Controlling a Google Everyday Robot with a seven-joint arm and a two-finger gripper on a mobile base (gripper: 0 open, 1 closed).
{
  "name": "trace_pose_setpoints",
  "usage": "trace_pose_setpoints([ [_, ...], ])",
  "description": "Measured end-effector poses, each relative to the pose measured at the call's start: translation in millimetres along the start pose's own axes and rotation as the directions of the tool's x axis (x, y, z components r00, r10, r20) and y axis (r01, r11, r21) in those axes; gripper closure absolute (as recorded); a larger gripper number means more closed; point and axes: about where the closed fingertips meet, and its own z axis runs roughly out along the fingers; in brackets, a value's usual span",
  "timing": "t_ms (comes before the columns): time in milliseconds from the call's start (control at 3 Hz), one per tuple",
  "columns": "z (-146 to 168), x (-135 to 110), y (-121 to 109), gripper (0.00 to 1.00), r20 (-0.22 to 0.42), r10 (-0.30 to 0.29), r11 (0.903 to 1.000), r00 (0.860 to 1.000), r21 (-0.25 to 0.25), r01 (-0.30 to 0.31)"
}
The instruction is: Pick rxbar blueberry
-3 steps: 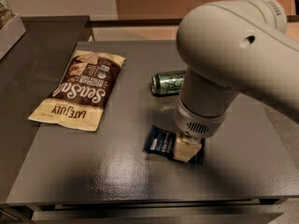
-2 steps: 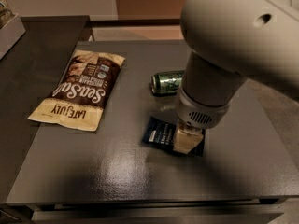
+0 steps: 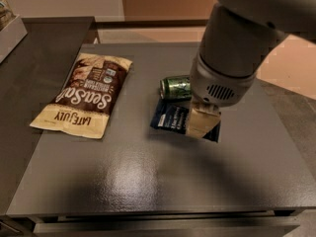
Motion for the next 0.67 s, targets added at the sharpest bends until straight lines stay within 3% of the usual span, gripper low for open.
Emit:
trace_pose_setpoints([
  [333,-44.9,-14.0,-12.0,1.0,0.035,-0.045,0.9982,0.998,0.043,0.043],
  [667,-45.4,-14.3,-11.9,1.0,0.036,-0.045,0.9981,0.998,0.044,0.043],
])
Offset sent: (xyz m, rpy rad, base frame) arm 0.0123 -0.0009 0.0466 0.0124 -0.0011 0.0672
